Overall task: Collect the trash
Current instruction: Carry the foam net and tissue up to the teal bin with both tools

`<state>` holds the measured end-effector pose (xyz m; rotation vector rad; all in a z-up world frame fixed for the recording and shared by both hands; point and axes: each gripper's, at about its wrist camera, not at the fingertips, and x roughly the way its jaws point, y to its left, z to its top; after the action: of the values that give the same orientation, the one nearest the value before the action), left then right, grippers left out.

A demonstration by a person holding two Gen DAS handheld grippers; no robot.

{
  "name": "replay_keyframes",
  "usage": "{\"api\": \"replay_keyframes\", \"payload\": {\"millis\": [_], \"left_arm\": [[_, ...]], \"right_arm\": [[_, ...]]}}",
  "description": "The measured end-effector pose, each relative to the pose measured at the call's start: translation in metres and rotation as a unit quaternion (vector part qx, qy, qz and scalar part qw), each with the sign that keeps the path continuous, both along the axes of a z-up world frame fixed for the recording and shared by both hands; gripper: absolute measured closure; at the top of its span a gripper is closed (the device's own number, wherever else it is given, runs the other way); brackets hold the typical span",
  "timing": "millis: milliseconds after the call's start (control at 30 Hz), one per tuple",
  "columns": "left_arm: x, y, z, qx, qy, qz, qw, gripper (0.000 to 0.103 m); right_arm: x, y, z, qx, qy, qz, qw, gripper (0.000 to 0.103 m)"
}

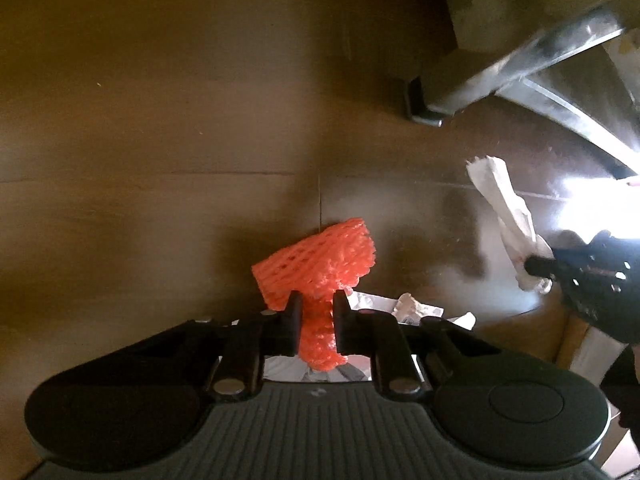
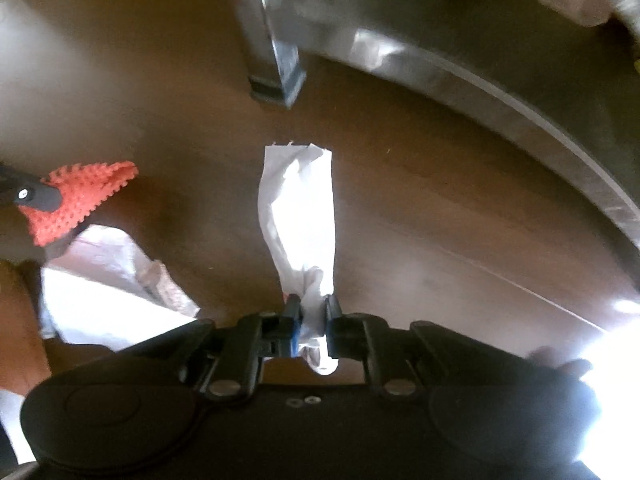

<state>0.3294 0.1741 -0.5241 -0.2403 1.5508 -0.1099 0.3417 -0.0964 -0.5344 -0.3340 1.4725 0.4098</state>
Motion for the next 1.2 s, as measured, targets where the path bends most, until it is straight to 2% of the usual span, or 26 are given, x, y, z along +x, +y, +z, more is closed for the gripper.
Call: {"api": "replay_keyframes", "payload": {"millis": [233, 367, 633, 867, 1067, 1200], "left_arm": [[-0.005, 0.003, 0.065, -0.002, -0.015, -0.005, 0.9999, 0.089], [-0.017, -0.001, 0.115, -0.005, -0.037, -0.016, 0.9992, 0.089], [-0.031, -0.007, 0.229, 0.008, -0.109, -0.016, 0.9939, 0.089], [-0.06, -0.018, 0.333, 0.005, -0.197, 0.003, 0.9804, 0.089], [-0.083, -0.034, 0.411, 0.009, -0.276, 0.006, 0.9612, 0.089], [-0.096, -0.05, 0.464, 0.013, -0.324, 0.003, 0.946, 0.089]], "right_arm": [[-0.019, -0.008, 0.073, 0.022, -0.015, -0.017, 1.0, 0.093], [-0.031, -0.004, 0.127, 0.044, -0.038, -0.011, 0.998, 0.093], [-0.062, -0.001, 0.235, 0.099, -0.104, -0.021, 0.989, 0.093], [-0.091, -0.01, 0.331, 0.14, -0.179, -0.02, 0.974, 0.093], [-0.12, -0.028, 0.404, 0.161, -0.241, -0.03, 0.957, 0.093], [-0.131, -0.045, 0.451, 0.177, -0.29, -0.036, 0.94, 0.093]]}}
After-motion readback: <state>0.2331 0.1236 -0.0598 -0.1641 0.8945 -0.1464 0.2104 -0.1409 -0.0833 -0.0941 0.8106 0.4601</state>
